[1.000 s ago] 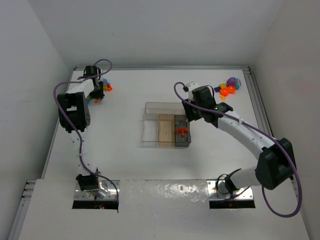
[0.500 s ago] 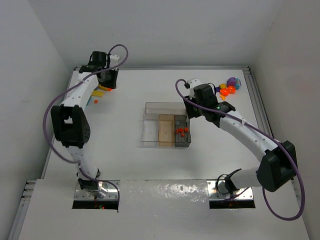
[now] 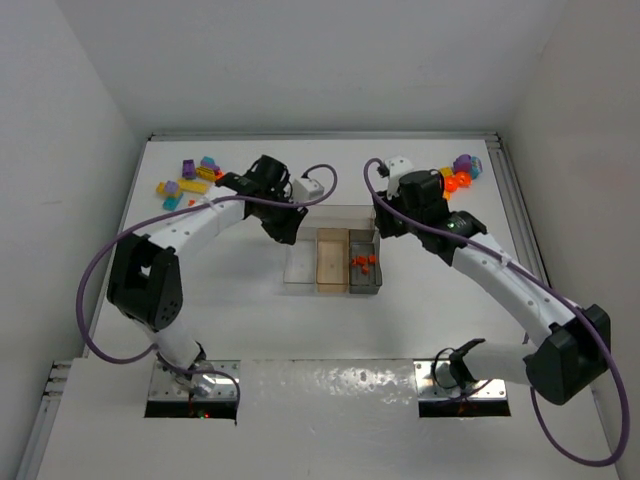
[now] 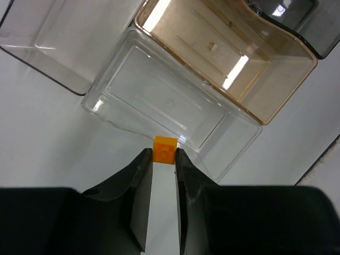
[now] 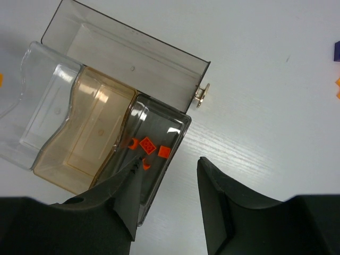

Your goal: Sort the legos into containers by color

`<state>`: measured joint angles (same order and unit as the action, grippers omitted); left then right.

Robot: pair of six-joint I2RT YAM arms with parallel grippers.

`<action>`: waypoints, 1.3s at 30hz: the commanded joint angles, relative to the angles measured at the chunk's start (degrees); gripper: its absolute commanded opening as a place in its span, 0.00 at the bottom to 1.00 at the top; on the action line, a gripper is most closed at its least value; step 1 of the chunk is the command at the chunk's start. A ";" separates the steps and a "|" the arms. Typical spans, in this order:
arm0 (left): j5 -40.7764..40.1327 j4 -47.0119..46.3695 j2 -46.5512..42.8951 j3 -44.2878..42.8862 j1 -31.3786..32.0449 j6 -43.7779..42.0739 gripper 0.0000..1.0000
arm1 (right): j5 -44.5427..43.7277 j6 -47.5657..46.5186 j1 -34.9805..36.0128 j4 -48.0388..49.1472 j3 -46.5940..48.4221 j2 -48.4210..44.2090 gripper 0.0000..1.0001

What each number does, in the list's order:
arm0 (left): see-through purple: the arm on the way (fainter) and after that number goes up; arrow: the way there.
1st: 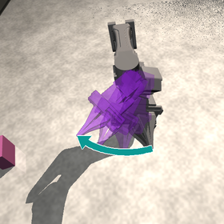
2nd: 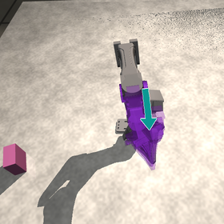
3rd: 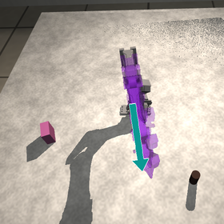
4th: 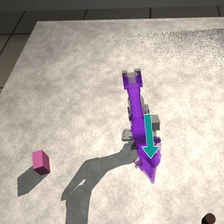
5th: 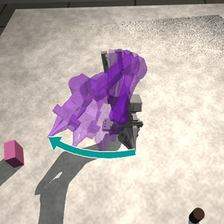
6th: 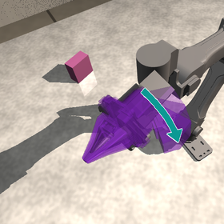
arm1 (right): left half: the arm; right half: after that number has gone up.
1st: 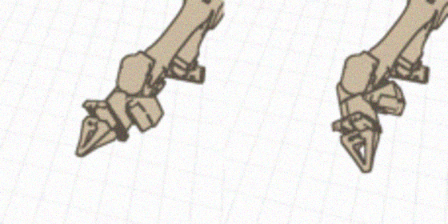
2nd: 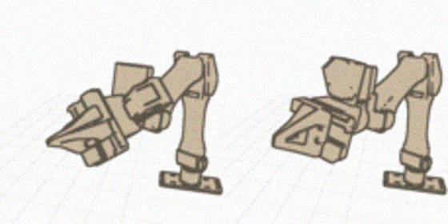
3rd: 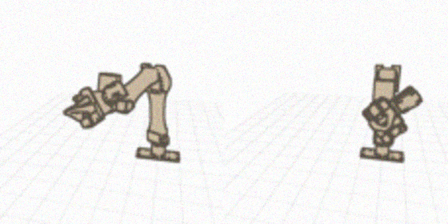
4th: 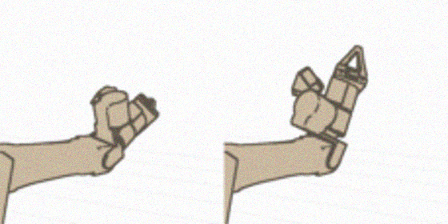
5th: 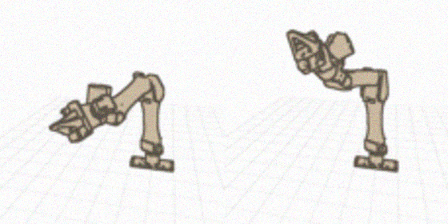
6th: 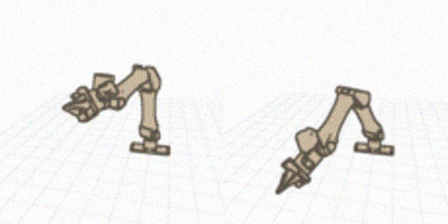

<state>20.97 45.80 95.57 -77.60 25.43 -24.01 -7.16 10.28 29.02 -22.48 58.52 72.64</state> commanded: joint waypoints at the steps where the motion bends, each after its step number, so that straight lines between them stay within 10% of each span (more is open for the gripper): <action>1: 1.09 -4.40 1.37 0.26 1.72 -0.78 0.00 | 0.48 1.49 -0.10 1.82 -1.83 -2.68 0.45; 12: 1.44 -6.86 5.07 0.96 3.31 -3.76 0.55 | -1.54 1.76 -0.01 0.68 -3.68 -5.67 0.45; 20: -1.28 -4.94 4.45 -6.32 2.70 -0.79 0.53 | -1.54 1.49 -0.10 0.25 -3.42 -5.67 0.45; 24: -1.46 -9.57 1.90 -9.58 -13.31 10.10 0.33 | -1.46 1.41 -0.01 0.24 -2.80 -5.67 0.45; 31: -19.63 -4.05 10.16 -15.92 -29.47 10.48 0.65 | -0.14 1.93 -0.10 2.17 -3.33 -4.18 0.45; 39: -23.52 -6.52 22.01 -20.56 -35.01 13.11 0.64 | 0.48 0.97 -0.01 2.00 -2.01 -0.14 0.45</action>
<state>-0.51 38.48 114.76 -94.72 -8.40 -12.67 -7.22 11.60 29.02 -21.93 54.92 71.79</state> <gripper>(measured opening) 0.646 0.451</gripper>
